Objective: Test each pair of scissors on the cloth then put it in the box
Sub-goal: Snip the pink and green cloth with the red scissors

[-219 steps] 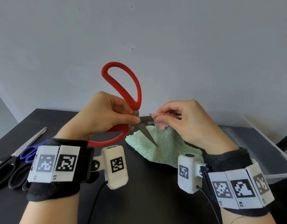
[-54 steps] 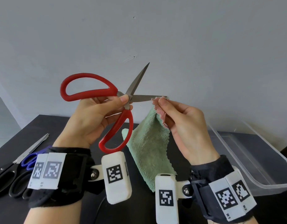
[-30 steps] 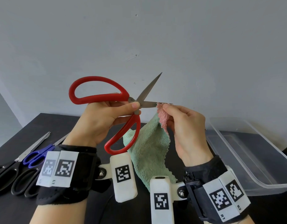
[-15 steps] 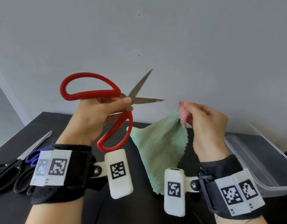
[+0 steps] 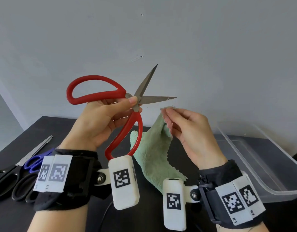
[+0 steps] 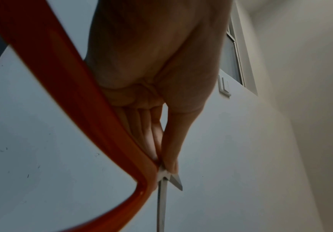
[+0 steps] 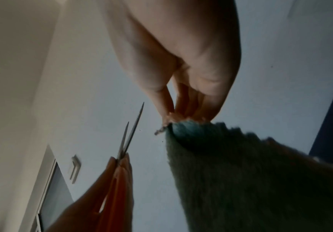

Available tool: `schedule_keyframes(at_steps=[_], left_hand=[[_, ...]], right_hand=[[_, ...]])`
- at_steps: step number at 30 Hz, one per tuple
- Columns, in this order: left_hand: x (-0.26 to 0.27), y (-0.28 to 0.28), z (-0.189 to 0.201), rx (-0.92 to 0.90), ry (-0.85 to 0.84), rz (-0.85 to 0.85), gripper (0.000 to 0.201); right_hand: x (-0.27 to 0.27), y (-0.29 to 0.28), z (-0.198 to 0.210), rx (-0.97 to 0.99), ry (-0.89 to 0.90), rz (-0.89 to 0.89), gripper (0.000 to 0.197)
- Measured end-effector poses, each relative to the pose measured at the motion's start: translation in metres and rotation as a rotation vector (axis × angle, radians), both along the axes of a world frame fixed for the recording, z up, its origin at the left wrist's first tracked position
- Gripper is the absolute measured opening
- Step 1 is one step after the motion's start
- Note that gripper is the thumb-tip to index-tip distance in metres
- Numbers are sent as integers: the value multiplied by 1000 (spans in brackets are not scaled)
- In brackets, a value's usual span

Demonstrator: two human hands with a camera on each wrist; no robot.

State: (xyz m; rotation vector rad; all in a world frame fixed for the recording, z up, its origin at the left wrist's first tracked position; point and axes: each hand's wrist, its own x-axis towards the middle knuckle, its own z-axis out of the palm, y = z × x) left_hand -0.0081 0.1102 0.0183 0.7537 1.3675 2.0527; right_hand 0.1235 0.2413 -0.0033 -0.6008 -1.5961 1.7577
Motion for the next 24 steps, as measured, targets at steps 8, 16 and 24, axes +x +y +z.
schedule_keyframes(at_steps=[8, 16, 24], left_hand=[[7, 0, 6, 13, -51, 31, 33], [23, -11, 13, 49, -183, 6, 40], [41, -28, 14, 96, -320, -28, 25]], right_hand=[[4, 1, -2, 176, -144, -53, 8], [20, -8, 1, 216, -158, -117, 13], [42, -46, 14, 266, -162, -65, 20]])
